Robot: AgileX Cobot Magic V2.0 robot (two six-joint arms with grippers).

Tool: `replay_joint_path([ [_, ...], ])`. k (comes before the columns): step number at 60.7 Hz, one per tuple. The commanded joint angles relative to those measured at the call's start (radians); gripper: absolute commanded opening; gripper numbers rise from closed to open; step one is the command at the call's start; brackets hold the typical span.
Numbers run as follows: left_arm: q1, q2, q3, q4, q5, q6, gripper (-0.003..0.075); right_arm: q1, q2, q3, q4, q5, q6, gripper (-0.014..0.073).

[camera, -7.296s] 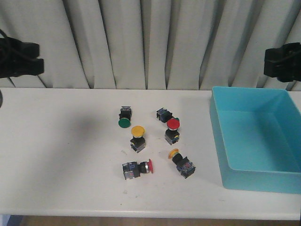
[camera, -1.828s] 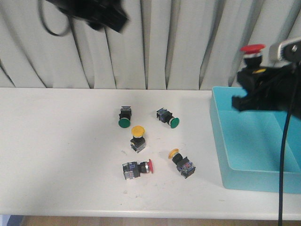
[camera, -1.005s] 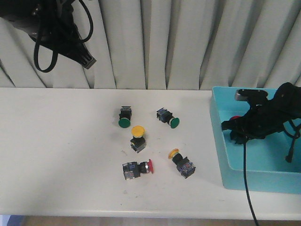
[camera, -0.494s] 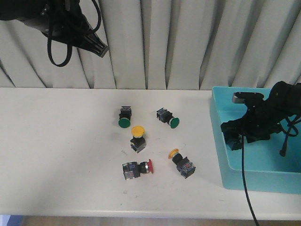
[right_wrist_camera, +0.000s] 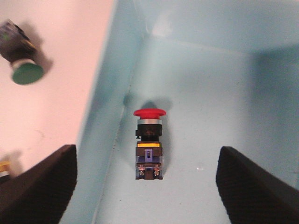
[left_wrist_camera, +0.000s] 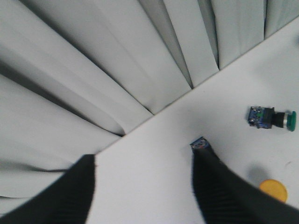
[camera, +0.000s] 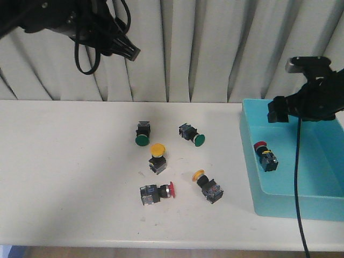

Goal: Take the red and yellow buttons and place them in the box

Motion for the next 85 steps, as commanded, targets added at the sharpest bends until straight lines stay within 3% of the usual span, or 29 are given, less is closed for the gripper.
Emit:
replay_joint_path([
  [1,-0.001,-0.003,-0.026,0.018,-0.064,-0.096,0.0592,-0.003,-0.134,-0.023,0.007,-0.012,-0.007,0.0582],
  [9,-0.002,0.067,-0.026,0.013,-0.096,-0.162,0.0653,-0.003,-0.228,-0.022,0.011,0.019,0.004,0.0582],
  [33,-0.005,0.292,-0.026,-0.258,-0.189,-0.164,0.0606,-0.003,-0.426,-0.018,0.073,0.097,0.005,0.0582],
  [85,-0.005,0.469,-0.027,-0.327,-0.078,-0.162,0.0587,-0.002,-0.444,-0.018,0.129,0.102,-0.011,0.0582],
])
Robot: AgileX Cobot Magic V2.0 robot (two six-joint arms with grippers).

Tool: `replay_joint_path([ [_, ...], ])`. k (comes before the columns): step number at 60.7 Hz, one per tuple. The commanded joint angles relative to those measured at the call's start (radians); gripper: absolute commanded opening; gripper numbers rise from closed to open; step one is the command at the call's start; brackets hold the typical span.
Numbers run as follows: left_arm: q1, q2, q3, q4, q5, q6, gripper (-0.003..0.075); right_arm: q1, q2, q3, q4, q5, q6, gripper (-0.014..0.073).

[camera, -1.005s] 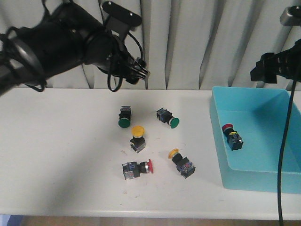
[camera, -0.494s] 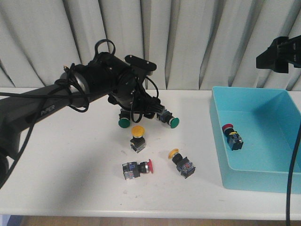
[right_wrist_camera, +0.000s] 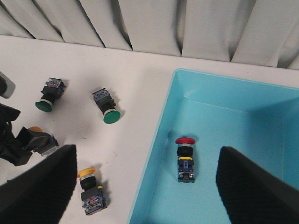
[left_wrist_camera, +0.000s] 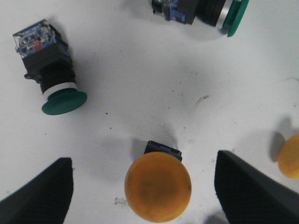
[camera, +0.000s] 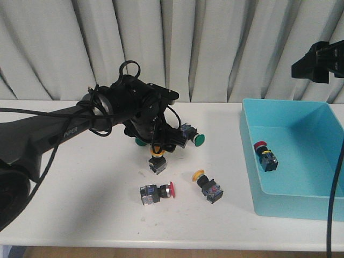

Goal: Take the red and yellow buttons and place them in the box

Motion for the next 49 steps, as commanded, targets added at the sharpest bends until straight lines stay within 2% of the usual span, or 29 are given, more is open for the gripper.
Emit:
replay_joint_path([
  [1,-0.003,-0.047,-0.027,-0.004,-0.014,-0.009,0.0587,-0.002,-0.028,-0.027,0.023,-0.049,-0.011,0.0582],
  [15,-0.003,-0.02,-0.027,-0.03,-0.007,-0.008,0.0583,-0.002,-0.028,-0.027,0.023,-0.037,-0.011,0.0582],
  [23,-0.003,-0.006,-0.027,-0.035,-0.001,-0.008,0.0533,-0.002,-0.028,-0.027,0.022,-0.033,-0.012,0.0582],
  [30,-0.003,-0.001,-0.027,-0.035,-0.002,-0.007,0.0417,-0.002,-0.028,-0.026,0.02,-0.026,-0.016,0.0582],
  [37,-0.003,-0.006,-0.027,-0.035,-0.024,-0.007,0.0239,-0.002,-0.03,0.009,0.031,-0.059,-0.05,0.0582],
  [45,-0.003,-0.029,-0.028,-0.035,-0.056,-0.008,0.0024,0.0,-0.03,0.108,0.113,-0.193,-0.185,0.0582],
  [47,-0.003,-0.037,-0.029,-0.035,-0.058,-0.008,-0.001,0.005,-0.03,0.137,0.141,-0.228,-0.23,0.0582],
  [49,-0.003,-0.047,-0.029,-0.035,-0.058,-0.008,-0.0008,0.015,-0.03,0.176,0.165,-0.264,-0.277,0.0582],
])
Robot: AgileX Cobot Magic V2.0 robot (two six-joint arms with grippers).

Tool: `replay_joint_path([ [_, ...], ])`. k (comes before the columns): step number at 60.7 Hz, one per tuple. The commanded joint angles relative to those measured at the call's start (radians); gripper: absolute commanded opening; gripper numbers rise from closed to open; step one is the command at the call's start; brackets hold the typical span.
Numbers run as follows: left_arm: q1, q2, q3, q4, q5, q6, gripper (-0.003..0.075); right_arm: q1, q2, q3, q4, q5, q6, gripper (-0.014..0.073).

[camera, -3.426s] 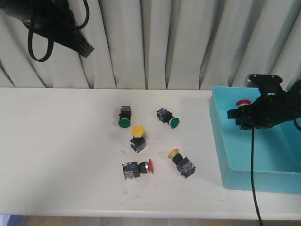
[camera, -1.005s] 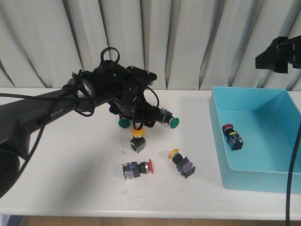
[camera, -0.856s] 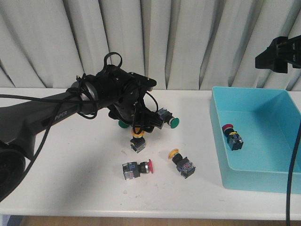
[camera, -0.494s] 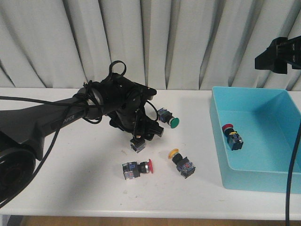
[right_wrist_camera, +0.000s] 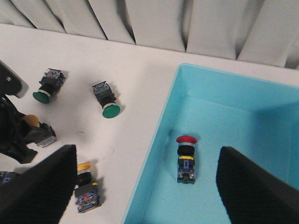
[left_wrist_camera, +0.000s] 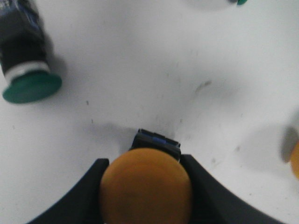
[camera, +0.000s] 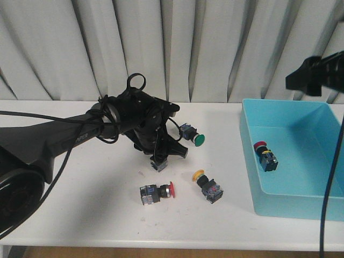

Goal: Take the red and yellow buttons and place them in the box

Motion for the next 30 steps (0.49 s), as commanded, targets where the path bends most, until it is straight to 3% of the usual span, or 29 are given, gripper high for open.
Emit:
replay_joint_path([
  [1,-0.003,-0.107,-0.029,-0.001,-0.048,-0.008,-0.0008,0.024,-0.027,0.068,0.106,-0.174,-0.16,0.0582],
  [18,-0.003,-0.243,-0.029,-0.041,-0.011,-0.008,-0.0008,0.29,-0.027,0.357,0.331,-0.555,-0.674,0.0582],
  [30,-0.003,-0.321,-0.029,-0.196,0.055,0.004,-0.0008,0.492,-0.027,0.488,0.489,-0.847,-0.887,0.0582],
])
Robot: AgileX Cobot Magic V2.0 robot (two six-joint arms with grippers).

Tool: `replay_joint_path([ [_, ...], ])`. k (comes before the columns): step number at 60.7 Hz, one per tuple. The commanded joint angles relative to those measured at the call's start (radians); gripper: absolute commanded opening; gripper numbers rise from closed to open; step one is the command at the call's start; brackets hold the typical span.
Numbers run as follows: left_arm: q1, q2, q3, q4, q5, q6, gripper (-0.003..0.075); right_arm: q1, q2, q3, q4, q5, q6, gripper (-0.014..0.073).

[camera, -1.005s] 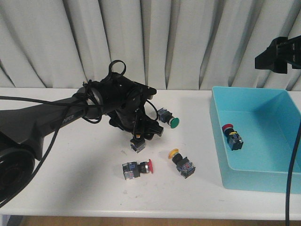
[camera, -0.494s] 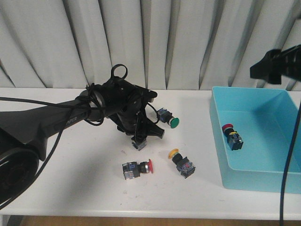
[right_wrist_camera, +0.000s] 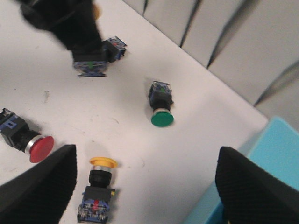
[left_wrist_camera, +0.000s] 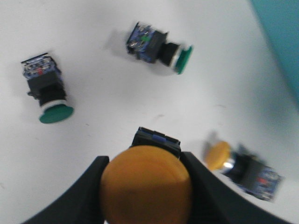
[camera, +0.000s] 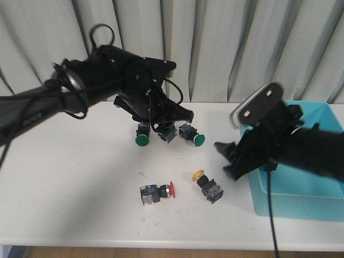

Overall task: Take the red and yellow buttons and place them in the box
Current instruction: 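Pass the yellow button from the left gripper to the right gripper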

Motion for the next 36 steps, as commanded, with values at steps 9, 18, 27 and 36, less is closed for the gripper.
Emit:
replay_joint_path([
  [9,-0.003,-0.127,-0.029,-0.244,0.049,0.108,-0.0008,0.153,-0.026,0.031,0.134,-0.265,-0.133,0.0582],
  [18,-0.003,-0.138,-0.029,-0.369,0.065,0.227,-0.0008,0.175,-0.026,0.031,0.139,-0.229,-0.129,0.0582],
  [27,-0.003,-0.146,-0.029,-0.445,0.082,0.286,-0.0008,0.175,-0.026,0.031,0.154,-0.222,-0.129,0.0582],
  [36,-0.003,-0.163,-0.029,-0.51,0.092,0.353,-0.0008,0.175,-0.026,0.031,0.153,-0.207,-0.129,0.0582],
])
